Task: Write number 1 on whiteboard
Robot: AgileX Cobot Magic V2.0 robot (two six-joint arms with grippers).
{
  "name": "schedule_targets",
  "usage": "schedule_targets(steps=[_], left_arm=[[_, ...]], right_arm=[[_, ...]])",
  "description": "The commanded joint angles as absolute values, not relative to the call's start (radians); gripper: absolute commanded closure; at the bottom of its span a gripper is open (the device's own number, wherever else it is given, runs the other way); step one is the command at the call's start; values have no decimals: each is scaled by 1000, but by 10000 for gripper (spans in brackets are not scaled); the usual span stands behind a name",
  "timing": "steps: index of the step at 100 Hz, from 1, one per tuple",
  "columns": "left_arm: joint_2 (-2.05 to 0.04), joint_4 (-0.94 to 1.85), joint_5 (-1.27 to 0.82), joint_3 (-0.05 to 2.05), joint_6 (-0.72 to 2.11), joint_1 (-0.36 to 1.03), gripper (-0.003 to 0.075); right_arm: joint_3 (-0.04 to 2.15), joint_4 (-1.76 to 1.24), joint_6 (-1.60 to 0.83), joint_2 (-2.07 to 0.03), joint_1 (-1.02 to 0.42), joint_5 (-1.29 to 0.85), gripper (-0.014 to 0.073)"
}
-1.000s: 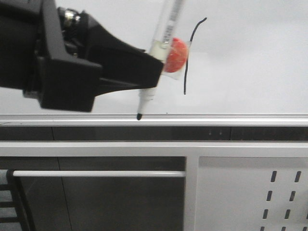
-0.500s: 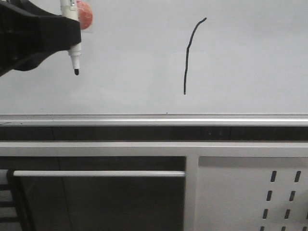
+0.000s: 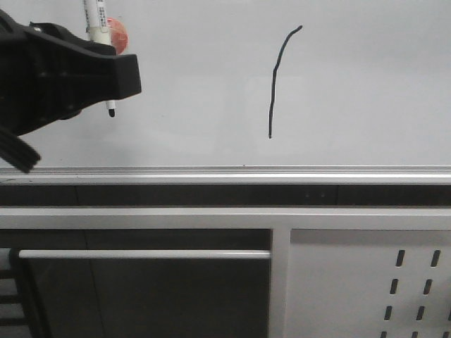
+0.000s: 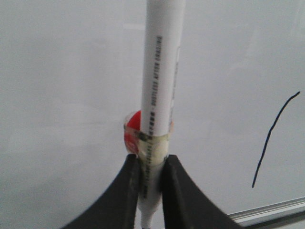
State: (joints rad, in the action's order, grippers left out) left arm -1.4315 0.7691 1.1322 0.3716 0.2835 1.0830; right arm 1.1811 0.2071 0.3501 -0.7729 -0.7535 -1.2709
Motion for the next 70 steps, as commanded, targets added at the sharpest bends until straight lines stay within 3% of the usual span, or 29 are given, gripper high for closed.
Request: schedule_targets(steps=[1,70], left_arm=[[-1418,759,1228,398,275,1092,738],[-1416,332,980,425,-15,803,738]], right_arm=[[1201,247,349,-769,-751,-1289,673],[1201,262,349,-769,-751,-1291,673]])
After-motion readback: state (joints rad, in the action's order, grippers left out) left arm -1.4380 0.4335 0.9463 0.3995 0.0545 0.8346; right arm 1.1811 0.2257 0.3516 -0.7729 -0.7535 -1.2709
